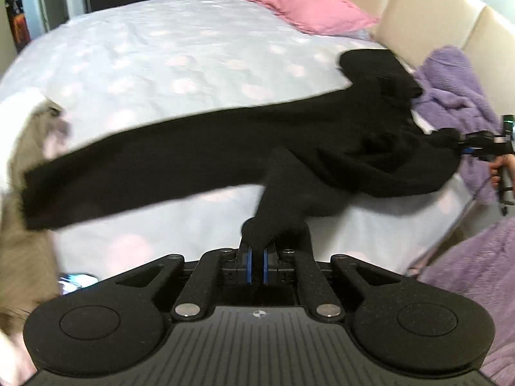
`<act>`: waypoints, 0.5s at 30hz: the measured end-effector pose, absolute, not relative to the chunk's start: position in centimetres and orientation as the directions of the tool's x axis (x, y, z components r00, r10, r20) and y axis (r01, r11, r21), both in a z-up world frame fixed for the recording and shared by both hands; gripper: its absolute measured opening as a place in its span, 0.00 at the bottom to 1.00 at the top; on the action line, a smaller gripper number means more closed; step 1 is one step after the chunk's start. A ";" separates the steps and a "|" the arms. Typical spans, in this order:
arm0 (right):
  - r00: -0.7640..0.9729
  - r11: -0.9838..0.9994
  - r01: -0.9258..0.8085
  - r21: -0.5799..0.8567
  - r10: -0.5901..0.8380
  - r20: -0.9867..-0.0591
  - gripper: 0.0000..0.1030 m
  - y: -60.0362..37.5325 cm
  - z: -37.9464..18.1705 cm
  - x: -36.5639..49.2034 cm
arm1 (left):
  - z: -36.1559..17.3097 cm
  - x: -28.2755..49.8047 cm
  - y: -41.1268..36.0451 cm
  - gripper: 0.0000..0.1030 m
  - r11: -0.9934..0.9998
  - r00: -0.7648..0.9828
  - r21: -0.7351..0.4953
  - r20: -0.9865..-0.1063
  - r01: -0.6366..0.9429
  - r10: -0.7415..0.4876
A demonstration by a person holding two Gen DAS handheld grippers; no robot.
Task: Fold clothes
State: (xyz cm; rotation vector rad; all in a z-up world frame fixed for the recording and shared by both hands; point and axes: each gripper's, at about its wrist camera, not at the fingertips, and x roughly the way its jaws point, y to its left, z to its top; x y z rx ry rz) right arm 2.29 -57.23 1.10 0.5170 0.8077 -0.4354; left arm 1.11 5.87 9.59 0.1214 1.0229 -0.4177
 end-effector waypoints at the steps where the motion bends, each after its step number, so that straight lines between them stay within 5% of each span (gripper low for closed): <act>1: 0.623 0.793 0.549 0.264 -0.177 -0.762 0.22 -57.2 1.2 2.8 | 9.9 1.9 6.5 0.04 0.920 0.457 -0.060 -0.854 0.387 -0.248; 10: 0.643 0.815 0.540 0.210 -0.238 -0.728 0.22 -56.8 1.9 5.7 | 3.7 11.0 11.2 0.04 0.931 0.380 0.147 -0.925 0.333 0.010; 15: 0.636 0.820 0.542 0.185 -0.256 -0.728 0.22 -56.6 2.1 6.8 | 2.2 11.8 12.6 0.04 0.932 0.409 0.159 -0.912 0.325 0.013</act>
